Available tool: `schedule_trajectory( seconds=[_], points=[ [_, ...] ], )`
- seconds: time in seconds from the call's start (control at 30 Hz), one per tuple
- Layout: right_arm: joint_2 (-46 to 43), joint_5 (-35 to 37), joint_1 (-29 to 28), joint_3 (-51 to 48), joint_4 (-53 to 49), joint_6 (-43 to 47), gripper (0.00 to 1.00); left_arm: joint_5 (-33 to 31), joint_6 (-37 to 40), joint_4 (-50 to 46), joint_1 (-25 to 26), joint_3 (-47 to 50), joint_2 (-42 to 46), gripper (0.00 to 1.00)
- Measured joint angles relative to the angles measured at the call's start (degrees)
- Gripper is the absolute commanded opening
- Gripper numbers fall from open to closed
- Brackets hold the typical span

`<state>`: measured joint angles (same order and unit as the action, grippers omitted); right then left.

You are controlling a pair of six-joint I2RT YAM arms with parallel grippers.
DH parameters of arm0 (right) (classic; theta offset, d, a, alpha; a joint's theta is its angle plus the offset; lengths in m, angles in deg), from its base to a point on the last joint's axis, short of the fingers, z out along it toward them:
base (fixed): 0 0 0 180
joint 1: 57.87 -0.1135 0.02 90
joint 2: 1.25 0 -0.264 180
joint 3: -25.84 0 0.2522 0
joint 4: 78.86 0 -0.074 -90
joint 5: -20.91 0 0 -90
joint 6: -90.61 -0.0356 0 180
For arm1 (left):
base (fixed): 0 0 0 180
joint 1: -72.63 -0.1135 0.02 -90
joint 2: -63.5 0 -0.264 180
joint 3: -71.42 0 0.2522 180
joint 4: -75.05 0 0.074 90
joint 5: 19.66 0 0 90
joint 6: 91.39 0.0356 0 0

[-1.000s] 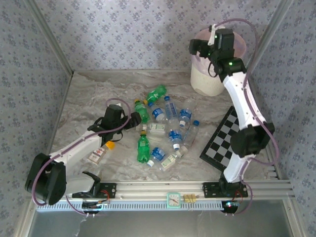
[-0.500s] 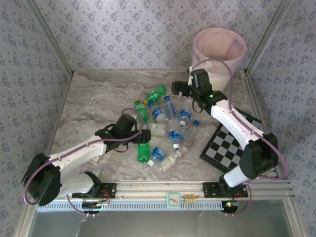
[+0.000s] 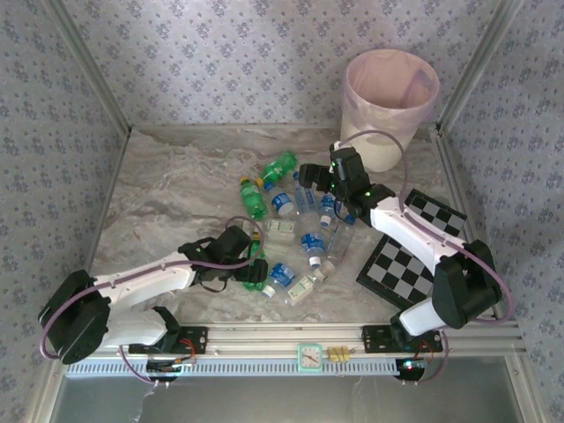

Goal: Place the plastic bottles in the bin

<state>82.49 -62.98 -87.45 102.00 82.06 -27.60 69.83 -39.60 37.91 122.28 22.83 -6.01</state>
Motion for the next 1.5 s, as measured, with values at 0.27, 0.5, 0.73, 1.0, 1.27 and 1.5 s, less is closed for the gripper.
schedule_trajectory(
  seconds=[0.27, 0.5, 0.73, 1.0, 1.27, 1.5],
  points=[
    [0.02, -0.5, -0.57, 0.02, 1.27, -0.42, 1.0, -1.09, 0.0, -0.15, 0.42, 0.07, -3.85, 0.88],
    [0.02, -0.48, -0.57, 0.02, 1.27, -0.55, 1.0, -2.05, 0.46, -0.46, 0.42, 0.2, -6.01, 0.74],
    [0.02, -0.46, -0.57, 0.02, 1.25, -0.55, 1.0, -3.19, 0.76, -0.39, 0.42, 0.2, -6.27, 0.58],
    [0.02, -0.5, -0.57, 0.11, 1.25, -0.55, 1.0, -4.07, 0.68, -1.01, 0.42, 0.63, -4.33, 0.53],
    [0.02, -3.93, -0.55, 0.76, 1.73, -0.48, 1.0, -8.83, 1.86, -0.59, 0.42, -0.76, 4.22, 0.53],
    [0.02, -12.94, -0.55, 0.79, 5.68, -0.57, 1.0, -9.9, 2.36, 9.29, -3.74, -3.76, 5.75, 0.53]
  ],
)
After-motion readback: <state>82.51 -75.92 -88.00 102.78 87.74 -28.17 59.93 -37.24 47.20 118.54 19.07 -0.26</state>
